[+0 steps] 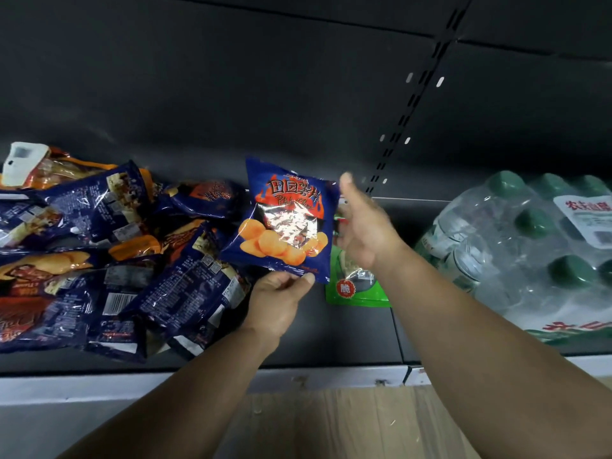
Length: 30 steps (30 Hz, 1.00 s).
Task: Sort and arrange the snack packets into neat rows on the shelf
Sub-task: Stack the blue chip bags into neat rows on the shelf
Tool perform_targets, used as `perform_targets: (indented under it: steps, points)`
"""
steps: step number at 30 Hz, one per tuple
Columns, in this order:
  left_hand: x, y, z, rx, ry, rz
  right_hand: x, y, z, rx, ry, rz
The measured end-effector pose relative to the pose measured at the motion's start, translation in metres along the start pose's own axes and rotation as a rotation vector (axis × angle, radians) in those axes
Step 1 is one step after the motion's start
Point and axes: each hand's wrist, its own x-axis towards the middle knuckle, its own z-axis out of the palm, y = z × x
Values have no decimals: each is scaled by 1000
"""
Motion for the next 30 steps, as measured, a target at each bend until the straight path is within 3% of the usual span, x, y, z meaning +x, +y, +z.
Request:
perform_targets:
  steps: [3, 6, 10, 14, 21, 25, 30]
  points:
    - [4, -2, 0, 39, 7, 57, -5, 14, -5, -67, -118, 81]
    - [2, 0, 4, 69, -4, 113, 2, 19, -7, -68, -71, 33]
    - [4, 10, -1, -94, 87, -19, 12, 12, -20, 54, -2, -61]
    - [18, 29, -21, -271, 129, -12, 12, 13, -39, -18, -49, -81]
    - [28, 41, -29, -52, 43, -4, 11, 27, -37, -208, -208, -51]
    - [31, 37, -31, -88, 116, -40, 10, 29, -36, -194, -236, 41]
    - [31, 38, -30, -84, 90, -56, 11, 32, -39, -223, -219, 95]
